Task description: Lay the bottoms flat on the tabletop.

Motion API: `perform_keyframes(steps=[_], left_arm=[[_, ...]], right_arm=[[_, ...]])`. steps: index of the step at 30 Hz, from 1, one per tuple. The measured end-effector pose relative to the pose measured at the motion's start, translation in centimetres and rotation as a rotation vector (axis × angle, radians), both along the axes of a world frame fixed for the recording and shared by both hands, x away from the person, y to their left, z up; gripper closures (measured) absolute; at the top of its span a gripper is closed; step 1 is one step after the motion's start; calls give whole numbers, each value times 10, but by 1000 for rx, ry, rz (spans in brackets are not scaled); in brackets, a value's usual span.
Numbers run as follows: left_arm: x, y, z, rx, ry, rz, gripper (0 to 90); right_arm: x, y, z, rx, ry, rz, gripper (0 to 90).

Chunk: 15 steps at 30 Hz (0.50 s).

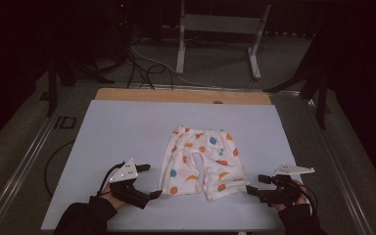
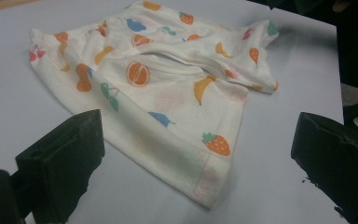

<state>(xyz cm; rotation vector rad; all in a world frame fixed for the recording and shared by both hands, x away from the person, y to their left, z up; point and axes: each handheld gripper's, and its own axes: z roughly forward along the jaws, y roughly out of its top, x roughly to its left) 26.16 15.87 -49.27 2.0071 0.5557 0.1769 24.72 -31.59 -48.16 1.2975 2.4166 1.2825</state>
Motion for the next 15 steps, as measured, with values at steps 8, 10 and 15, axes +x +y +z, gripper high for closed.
perform_keyframes(steps=[8, 10, 15], left_arm=[[9, -5, 4, 29, 35, -29, 4], [14, -7, 5, 29, 41, -34, 3], [27, -13, 6, 38, 56, -30, 3]], right_arm=[[11, 10, 5, -16, -52, 21, 158], [16, 14, 6, -19, -71, 31, 157], [30, 25, 7, -33, -106, 49, 157]])
